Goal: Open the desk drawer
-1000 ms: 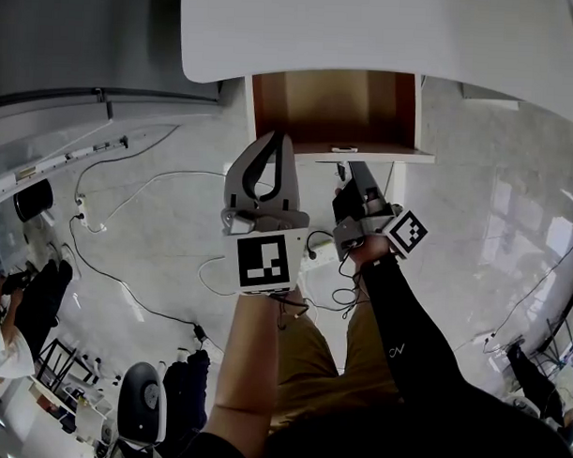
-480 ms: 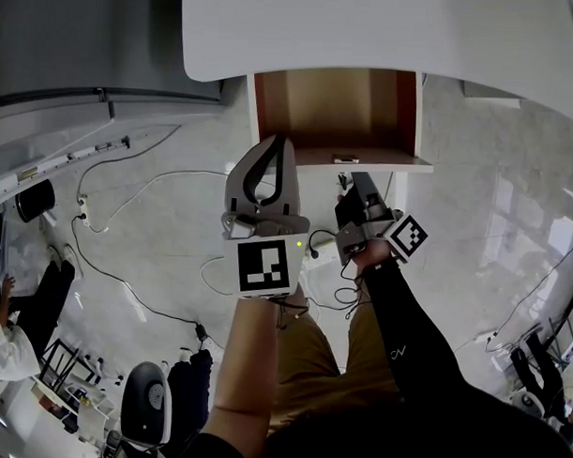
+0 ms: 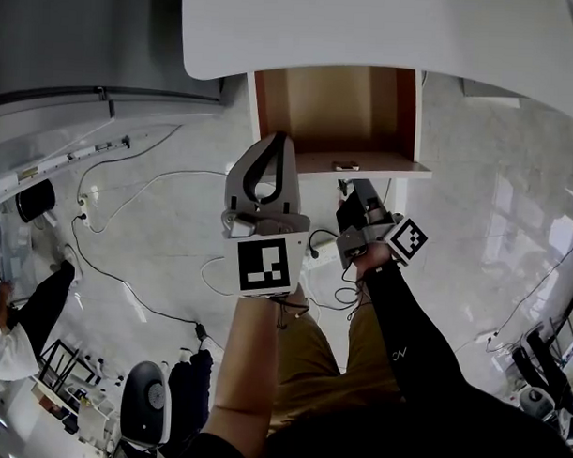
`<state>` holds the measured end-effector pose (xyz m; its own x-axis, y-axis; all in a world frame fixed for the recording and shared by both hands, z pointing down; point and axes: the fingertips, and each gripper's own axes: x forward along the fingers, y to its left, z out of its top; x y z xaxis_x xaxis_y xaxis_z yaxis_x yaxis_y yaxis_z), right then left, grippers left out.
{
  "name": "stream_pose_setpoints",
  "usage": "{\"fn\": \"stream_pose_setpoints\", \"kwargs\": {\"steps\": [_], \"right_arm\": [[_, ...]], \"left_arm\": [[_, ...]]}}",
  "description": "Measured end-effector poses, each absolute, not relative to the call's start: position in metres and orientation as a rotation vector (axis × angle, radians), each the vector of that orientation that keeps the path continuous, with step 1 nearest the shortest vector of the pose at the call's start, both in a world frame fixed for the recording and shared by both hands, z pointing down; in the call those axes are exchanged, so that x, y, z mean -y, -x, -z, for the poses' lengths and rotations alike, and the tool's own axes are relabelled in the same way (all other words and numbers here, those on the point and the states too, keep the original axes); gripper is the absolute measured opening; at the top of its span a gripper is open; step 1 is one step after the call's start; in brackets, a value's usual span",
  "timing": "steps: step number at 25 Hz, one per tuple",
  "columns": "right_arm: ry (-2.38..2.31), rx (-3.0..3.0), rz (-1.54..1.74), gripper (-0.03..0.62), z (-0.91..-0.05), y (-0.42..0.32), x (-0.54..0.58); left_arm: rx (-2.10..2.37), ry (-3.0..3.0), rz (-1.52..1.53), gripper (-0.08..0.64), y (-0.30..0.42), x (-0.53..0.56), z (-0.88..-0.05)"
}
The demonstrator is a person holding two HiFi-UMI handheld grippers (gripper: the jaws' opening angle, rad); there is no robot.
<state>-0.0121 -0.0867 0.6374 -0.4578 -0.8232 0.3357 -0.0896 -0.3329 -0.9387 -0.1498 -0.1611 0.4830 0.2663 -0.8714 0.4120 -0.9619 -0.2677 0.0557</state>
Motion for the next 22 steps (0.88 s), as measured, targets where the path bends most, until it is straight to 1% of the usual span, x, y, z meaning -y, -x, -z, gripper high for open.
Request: {"fn": "stream_pose_setpoints", "kwargs": {"steps": [11, 22], "right_arm": [[1.225, -1.376, 1.868, 0.022, -0.623, 0.006, 0.047], [1.258, -1.355, 1.919, 0.023, -0.639, 0.004, 0.035]], "left_arm": [[1.676, -2.267, -0.440, 0.008, 0.143, 0.136, -0.463], [1.669, -2.270, -0.450, 0.008, 0.141, 0.144, -0.472]]}}
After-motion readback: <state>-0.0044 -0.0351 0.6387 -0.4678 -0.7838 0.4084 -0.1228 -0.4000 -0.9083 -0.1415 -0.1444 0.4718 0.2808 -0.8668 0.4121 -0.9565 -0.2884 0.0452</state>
